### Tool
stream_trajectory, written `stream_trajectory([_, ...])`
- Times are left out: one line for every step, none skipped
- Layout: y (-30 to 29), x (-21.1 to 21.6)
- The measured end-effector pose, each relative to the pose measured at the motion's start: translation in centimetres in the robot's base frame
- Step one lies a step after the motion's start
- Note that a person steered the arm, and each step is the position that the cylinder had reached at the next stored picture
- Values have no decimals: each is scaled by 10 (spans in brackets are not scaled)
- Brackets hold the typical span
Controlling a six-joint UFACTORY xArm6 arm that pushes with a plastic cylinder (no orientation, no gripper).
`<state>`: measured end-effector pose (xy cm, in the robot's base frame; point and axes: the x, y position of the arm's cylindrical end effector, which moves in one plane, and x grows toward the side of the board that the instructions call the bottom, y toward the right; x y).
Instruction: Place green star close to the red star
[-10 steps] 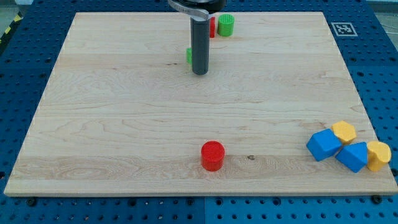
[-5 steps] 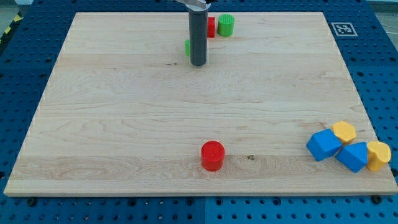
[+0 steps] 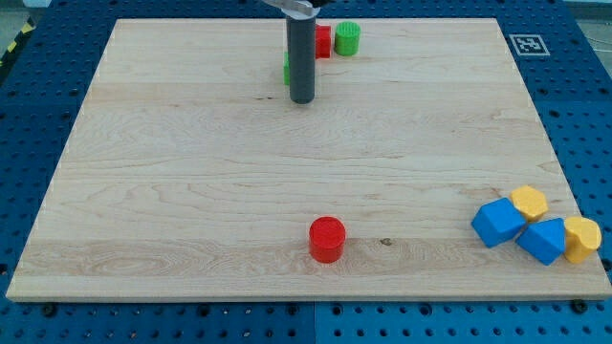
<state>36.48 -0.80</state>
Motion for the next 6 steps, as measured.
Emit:
stream_trajectory([0, -20])
stream_trajectory([0, -37])
stream_trajectory([-3, -49])
stream_trajectory([-8, -49])
stream_trajectory([-21, -60])
stream_trajectory([-26, -75])
